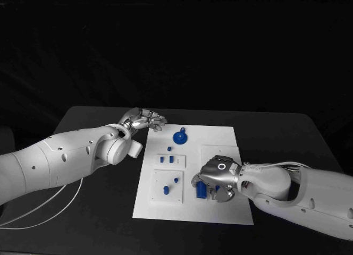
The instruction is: Assemble the parts on the task board
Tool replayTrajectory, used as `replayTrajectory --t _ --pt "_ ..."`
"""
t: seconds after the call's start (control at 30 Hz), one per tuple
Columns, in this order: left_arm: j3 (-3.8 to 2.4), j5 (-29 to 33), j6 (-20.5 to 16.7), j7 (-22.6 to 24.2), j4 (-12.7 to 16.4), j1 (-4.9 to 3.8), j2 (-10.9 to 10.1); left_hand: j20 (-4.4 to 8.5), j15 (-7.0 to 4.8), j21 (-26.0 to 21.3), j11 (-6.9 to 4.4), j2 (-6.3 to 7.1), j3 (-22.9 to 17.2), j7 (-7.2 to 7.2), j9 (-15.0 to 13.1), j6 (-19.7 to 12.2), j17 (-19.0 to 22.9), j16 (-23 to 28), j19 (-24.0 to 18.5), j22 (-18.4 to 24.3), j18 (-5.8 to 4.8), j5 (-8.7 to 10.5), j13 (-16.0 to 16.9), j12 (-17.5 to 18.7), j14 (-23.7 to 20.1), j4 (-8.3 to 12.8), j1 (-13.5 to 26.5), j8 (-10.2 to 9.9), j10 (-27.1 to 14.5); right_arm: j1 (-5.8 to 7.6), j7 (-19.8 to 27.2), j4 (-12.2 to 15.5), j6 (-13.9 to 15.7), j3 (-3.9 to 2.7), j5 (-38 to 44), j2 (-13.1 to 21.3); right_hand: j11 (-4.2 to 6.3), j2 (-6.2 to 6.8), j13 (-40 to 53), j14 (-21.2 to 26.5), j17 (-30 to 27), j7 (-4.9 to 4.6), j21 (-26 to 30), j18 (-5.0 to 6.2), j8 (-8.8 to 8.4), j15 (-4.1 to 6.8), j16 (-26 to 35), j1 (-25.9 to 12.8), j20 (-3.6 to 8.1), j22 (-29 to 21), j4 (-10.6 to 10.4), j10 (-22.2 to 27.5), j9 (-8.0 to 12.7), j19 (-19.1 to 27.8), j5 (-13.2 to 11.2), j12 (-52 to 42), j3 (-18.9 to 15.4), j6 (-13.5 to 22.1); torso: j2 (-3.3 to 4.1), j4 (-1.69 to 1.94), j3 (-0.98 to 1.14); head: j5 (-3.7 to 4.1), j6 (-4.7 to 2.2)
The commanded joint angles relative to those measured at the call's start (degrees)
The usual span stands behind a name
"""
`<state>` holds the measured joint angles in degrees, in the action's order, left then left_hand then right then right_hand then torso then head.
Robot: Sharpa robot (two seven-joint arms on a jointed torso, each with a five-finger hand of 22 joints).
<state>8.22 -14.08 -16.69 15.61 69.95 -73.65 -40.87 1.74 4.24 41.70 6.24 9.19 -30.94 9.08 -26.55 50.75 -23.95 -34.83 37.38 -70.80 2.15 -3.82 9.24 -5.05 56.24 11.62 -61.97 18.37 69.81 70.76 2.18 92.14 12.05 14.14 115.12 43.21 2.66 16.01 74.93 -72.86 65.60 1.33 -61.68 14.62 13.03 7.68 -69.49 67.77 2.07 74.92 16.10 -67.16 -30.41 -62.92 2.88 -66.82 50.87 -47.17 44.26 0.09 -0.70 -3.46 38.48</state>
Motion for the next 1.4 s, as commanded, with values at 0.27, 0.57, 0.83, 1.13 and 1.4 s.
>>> replayTrajectory --t 0.27,0.57,0.83,1.13,1.4 --pt "-0.03 0.3 0.6 0.3 0.1 -0.03 0.1 -0.41 0.13 -0.3 0.13 -0.49 0.3 -0.11 0.1 -0.4 -0.1 0.3 -0.1 -0.1 0.49 0.13 -0.1 0.3 0.2 0.0 -0.1 0.2 0.3 -0.04 -0.2 0.7 4.2 0.01 -2.1 1.2 0.09 0.55 0.6 0.3 0.1 0.70 -0.3 0.38 -1.31 0.20 -0.4 0.7 0.15 0.9 -0.4 0.0 0.5 0.0 -0.1 -0.2 0.0 3.9 0.01 0.05 -0.02 0.11 -0.30" --pt "-0.03 0.3 0.6 0.3 0.1 -0.03 0.2 -0.41 0.13 -0.4 0.13 -0.49 0.3 -0.11 0.1 -0.3 -0.2 0.3 -0.1 -0.1 0.49 0.12 -0.1 0.3 0.2 0.0 -0.2 0.2 0.3 0.14 0.8 1.9 7.6 0.00 -11.7 3.4 0.25 0.70 0.5 0.1 0.1 0.45 -0.4 0.38 -1.15 0.54 -0.4 0.4 0.42 0.8 -0.7 -0.4 0.4 -0.4 -0.1 -0.3 0.3 4.7 -0.03 0.04 -0.04 0.31 -0.57" --pt "-0.03 0.3 0.6 0.3 0.0 -0.03 0.1 -0.41 0.13 -0.4 0.13 -0.50 0.3 -0.11 0.1 -0.3 -0.2 0.4 0.0 -0.1 0.49 0.12 -0.1 0.3 0.2 0.0 -0.2 0.3 0.3 1.79 -1.7 2.6 10.4 -0.02 -29.6 7.4 -0.91 0.80 1.4 -1.4 1.1 -5.96 -0.7 0.38 1.34 0.18 -1.4 -3.8 0.77 0.8 -1.8 -2.6 -0.5 -1.6 -0.1 -2.4 -2.5 1.7 -0.05 0.00 -0.03 0.57 -0.96" --pt "-0.02 0.3 0.7 0.3 0.1 -0.03 0.2 -0.42 0.13 -0.4 0.13 -0.50 0.3 -0.11 0.1 -0.3 -0.2 0.4 0.0 -0.2 0.48 0.13 -0.1 0.3 0.2 0.0 -0.2 0.3 0.3 3.65 -18.9 2.1 -1.3 -0.08 -48.1 10.4 -2.81 -0.78 3.3 -2.7 1.9 -7.85 -0.6 0.38 6.36 -1.68 -2.1 -15.5 1.37 0.3 -8.5 -5.7 -3.4 -2.8 -0.1 -5.8 -11.8 -6.9 -0.04 -0.06 -0.05 0.87 -1.33" --pt "-0.01 0.3 0.7 0.2 0.1 -0.03 0.1 -0.42 0.13 -0.4 0.13 -0.51 0.3 -0.12 0.1 -0.3 -0.3 0.4 0.0 -0.2 0.48 0.13 -0.1 0.3 0.2 0.0 -0.2 0.3 0.3 3.64 -28.0 3.6 -6.4 -0.02 -56.6 9.9 -1.67 -2.53 4.2 -3.7 2.8 -6.65 -0.4 0.38 8.18 -0.62 -2.8 -16.3 2.30 0.1 -11.3 -7.4 -5.9 -3.4 -0.1 -7.5 -11.4 -8.9 0.02 -0.03 -0.03 1.07 -1.22"
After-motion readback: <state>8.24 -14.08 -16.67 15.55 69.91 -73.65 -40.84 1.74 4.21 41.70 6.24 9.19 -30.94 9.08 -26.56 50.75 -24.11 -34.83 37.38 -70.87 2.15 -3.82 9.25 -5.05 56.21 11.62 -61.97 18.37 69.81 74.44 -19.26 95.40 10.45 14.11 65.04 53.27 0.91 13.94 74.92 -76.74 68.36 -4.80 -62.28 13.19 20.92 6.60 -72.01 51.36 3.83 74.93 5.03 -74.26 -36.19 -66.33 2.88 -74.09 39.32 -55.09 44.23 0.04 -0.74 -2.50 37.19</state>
